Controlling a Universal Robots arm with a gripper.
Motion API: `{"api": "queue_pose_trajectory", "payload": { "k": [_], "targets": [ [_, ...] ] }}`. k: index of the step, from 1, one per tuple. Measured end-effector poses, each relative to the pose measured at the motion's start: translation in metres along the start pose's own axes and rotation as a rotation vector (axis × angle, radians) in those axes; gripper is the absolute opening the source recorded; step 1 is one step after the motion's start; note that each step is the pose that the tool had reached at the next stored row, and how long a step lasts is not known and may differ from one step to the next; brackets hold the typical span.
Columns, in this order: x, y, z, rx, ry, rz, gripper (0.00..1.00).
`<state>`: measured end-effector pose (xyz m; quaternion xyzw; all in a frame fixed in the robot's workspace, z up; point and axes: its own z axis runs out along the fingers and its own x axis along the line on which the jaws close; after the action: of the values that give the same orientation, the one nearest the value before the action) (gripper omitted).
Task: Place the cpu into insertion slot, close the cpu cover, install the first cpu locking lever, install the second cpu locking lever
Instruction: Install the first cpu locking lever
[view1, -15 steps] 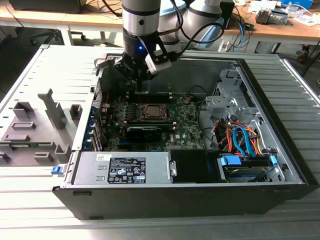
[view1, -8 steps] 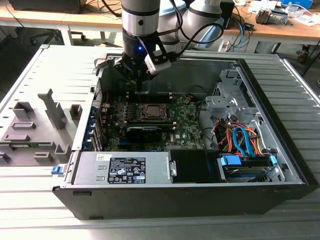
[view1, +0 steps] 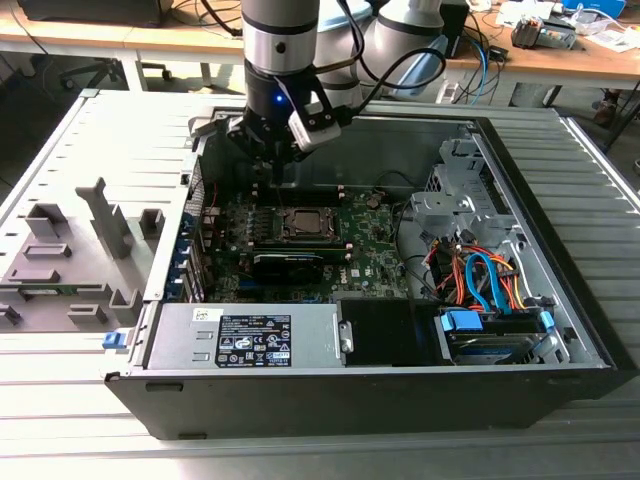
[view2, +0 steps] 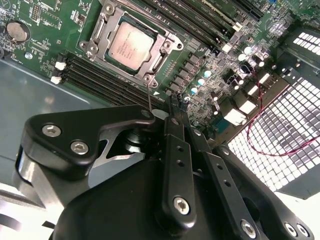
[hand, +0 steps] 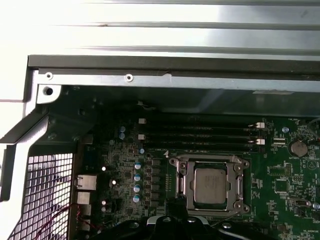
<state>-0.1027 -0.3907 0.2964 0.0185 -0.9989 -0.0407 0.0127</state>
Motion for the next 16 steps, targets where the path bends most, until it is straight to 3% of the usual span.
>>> {"api": "queue_pose_trajectory", "payload": {
  "k": [16],
  "targets": [
    [0.0039,0.0025,0.0026,0.0003,0.0001,0.000,0.11]
  ]
}}
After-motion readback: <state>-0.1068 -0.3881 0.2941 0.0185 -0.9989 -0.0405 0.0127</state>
